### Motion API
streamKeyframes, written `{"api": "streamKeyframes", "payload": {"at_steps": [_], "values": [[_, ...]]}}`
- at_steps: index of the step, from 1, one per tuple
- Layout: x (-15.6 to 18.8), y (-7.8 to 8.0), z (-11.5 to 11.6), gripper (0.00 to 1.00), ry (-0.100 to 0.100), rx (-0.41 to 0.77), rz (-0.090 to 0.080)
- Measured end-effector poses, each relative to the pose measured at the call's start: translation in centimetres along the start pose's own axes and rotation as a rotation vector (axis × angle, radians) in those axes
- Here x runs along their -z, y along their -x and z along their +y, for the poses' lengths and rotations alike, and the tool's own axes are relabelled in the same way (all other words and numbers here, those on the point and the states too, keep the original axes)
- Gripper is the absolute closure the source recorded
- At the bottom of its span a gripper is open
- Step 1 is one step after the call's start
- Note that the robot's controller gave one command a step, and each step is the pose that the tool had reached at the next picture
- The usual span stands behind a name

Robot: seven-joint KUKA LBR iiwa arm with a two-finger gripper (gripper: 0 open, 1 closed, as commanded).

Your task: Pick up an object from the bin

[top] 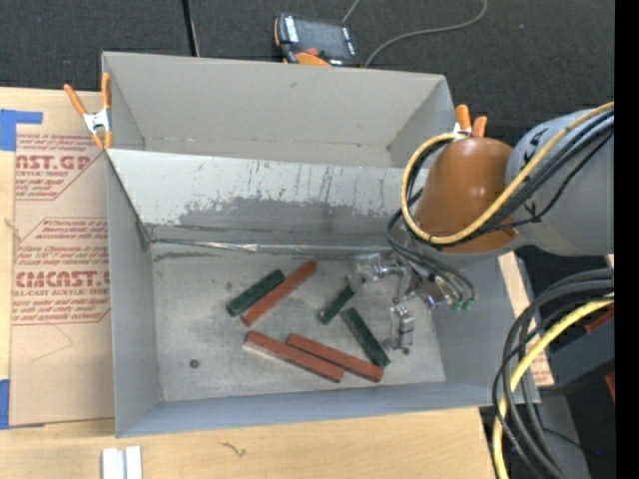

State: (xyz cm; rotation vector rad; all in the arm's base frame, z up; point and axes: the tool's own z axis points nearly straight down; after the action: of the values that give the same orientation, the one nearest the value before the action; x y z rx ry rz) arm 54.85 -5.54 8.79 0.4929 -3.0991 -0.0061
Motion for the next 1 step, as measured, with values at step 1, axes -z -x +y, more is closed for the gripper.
{"api": "streamKeyframes", "payload": {"at_steps": [1], "values": [[-1.86,4.33,1.55,0.0,-0.004,0.286,-0.006]]}}
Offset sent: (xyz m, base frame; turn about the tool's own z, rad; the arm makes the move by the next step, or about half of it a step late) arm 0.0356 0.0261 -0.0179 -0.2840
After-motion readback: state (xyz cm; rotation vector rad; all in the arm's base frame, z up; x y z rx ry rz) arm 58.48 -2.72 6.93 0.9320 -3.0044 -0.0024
